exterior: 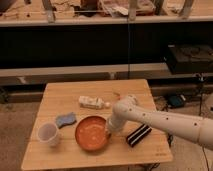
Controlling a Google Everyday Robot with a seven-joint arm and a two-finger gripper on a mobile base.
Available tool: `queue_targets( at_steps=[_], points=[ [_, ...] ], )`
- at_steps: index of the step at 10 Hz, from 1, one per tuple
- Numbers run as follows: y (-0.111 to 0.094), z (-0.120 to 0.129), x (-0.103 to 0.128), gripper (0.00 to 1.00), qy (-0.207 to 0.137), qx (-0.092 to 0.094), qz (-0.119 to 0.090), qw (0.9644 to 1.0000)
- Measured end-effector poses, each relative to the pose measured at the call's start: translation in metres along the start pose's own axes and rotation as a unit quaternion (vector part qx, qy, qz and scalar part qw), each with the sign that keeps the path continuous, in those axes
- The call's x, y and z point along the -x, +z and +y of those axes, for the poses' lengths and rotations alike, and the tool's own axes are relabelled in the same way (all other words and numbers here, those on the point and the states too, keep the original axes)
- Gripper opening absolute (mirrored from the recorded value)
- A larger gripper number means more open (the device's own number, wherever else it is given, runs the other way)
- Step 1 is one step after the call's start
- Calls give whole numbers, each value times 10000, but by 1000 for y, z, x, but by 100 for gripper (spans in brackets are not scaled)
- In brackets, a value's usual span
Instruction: Pick up the ceramic bowl
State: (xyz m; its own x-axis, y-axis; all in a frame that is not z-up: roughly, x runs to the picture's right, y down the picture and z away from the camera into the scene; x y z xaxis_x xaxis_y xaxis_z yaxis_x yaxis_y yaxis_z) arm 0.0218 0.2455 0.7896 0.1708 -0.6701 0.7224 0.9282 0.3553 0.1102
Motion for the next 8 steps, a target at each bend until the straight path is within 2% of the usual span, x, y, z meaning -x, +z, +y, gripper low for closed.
queue_targets(
  at_steps=[1,4,6,8],
  points=[
    [-3,0,0,0,-69,-60,77,9999],
    [-21,-11,1,0,-179,172,308,9992],
    [-28,-5,0,0,-151,-7,372,9992],
    [-35,-11,1,0,-257,-35,471,9986]
  ],
)
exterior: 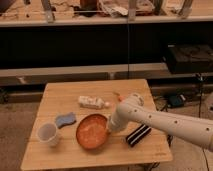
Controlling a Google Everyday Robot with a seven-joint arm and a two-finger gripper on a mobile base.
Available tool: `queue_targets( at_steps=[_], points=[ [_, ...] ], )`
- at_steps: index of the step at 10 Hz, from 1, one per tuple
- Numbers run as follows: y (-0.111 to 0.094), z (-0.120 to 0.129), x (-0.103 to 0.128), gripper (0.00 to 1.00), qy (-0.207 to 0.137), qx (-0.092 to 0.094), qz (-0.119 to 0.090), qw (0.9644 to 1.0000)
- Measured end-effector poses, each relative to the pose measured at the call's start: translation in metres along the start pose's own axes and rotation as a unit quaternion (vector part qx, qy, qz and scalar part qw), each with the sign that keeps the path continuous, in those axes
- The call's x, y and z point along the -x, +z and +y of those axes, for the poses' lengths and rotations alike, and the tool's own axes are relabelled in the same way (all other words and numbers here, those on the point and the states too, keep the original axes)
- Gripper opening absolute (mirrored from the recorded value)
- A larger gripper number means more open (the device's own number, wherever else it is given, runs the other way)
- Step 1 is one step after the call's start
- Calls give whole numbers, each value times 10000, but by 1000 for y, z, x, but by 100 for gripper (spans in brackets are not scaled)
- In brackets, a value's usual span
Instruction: Pick up the ceramic bowl
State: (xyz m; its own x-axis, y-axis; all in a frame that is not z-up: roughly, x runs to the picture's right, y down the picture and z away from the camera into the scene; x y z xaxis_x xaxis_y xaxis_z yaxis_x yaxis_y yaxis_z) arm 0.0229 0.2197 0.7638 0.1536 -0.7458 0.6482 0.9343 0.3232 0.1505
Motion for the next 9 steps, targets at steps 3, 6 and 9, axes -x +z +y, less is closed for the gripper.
queue_targets(
  at_steps=[3,6,9],
  points=[
    [-17,-4,0,0,2,3,129,9999],
    [-23,-6,-1,0,-25,-36,220,9997],
    [-31,-8,-1,0,-51,-61,312,9995]
  ],
)
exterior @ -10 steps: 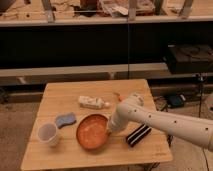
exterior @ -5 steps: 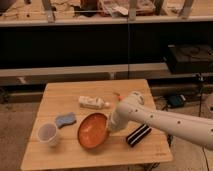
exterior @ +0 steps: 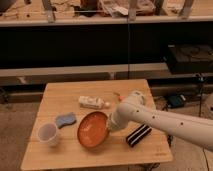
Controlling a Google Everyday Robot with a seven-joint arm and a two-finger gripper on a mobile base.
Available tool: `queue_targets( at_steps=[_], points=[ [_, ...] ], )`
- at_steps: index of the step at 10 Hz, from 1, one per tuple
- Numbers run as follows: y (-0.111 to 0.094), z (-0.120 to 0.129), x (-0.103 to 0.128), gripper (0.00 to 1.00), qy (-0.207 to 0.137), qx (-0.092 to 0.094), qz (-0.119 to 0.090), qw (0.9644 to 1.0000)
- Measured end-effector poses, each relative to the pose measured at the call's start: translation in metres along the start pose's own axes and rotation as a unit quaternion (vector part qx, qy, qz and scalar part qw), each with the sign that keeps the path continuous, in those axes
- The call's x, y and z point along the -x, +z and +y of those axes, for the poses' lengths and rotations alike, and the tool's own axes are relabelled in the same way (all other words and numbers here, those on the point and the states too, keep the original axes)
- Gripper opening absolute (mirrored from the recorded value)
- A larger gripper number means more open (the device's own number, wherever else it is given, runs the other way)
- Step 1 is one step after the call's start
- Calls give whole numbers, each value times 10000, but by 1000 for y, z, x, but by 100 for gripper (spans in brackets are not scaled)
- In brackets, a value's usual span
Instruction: Pick up the ceramic bowl
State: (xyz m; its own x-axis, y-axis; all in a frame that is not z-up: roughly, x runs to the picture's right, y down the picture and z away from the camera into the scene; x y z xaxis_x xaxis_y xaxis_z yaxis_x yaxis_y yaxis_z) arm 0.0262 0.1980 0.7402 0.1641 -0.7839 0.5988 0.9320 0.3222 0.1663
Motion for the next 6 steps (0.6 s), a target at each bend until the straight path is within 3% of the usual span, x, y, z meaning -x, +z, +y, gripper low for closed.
queue_targets(
  at_steps=[6],
  points=[
    [-12,-2,-2,0,-56,-59,151,9999]
  ],
)
